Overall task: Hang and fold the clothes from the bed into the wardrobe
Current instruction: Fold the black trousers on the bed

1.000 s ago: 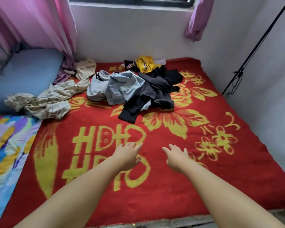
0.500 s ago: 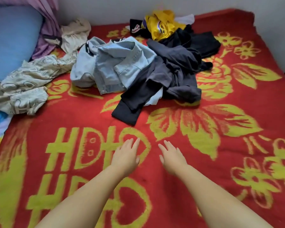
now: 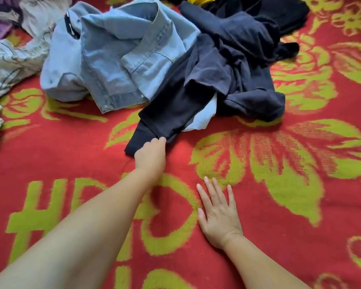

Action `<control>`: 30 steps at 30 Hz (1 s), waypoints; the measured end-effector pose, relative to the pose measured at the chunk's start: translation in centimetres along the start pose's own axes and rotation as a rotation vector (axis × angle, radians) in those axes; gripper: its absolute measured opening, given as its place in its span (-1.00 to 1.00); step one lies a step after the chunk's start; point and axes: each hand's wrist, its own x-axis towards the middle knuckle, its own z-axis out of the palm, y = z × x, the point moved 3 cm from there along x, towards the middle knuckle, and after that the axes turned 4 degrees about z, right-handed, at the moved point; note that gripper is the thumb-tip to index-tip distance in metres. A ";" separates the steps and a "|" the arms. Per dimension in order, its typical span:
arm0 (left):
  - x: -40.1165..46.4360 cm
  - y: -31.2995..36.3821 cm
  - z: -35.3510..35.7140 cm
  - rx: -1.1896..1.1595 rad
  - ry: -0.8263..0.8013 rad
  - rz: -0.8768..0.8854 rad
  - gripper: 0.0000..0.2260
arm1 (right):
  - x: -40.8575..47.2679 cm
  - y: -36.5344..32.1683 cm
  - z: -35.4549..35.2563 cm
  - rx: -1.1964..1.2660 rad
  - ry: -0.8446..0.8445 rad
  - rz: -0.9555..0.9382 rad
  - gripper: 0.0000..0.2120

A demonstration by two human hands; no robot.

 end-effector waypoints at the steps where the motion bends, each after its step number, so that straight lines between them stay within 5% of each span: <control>1: 0.5 -0.6 -0.9 -0.061 -0.026 -0.008 -0.87 | 0.2 0.1 -0.1 -0.003 -0.010 0.003 -0.44; 5: -2.9 0.3 -4.2 -0.362 -0.019 0.007 -0.85 | 1.0 0.3 -0.2 -0.012 -0.047 0.013 -0.45; 11: -13.8 4.3 -6.3 -0.742 -0.174 0.109 -0.76 | 2.0 0.6 -1.0 0.177 -0.381 0.035 -0.48; 13: -16.9 3.2 -6.5 -0.789 -0.249 0.126 -0.80 | 3.0 0.4 -4.2 0.650 -0.426 0.249 -0.60; 16: -20.8 0.6 -7.7 -0.826 -0.319 0.118 -0.82 | 3.7 0.2 -9.3 1.603 -0.318 0.823 -0.62; 18: -23.8 -1.2 -9.1 -0.777 -0.374 0.145 -0.81 | 2.9 -0.3 -11.7 1.859 -0.256 1.005 -0.58; 20: -26.6 -3.1 -10.1 -0.622 -0.455 0.229 -0.81 | 1.9 -1.7 -13.2 1.788 -0.303 1.034 -0.62; 25: -33.9 -11.2 -11.2 -0.082 -0.702 0.346 -0.86 | -3.9 -4.5 -13.7 1.296 -0.737 0.939 -0.86; 27: -36.4 -14.5 -10.3 0.091 -0.827 0.303 -0.89 | -5.5 -4.1 -13.4 1.322 -0.710 0.983 -0.91; 30: -38.1 -17.9 -8.8 0.291 -0.900 0.197 -0.78 | -6.1 -4.3 -13.4 1.312 -0.567 0.951 -0.70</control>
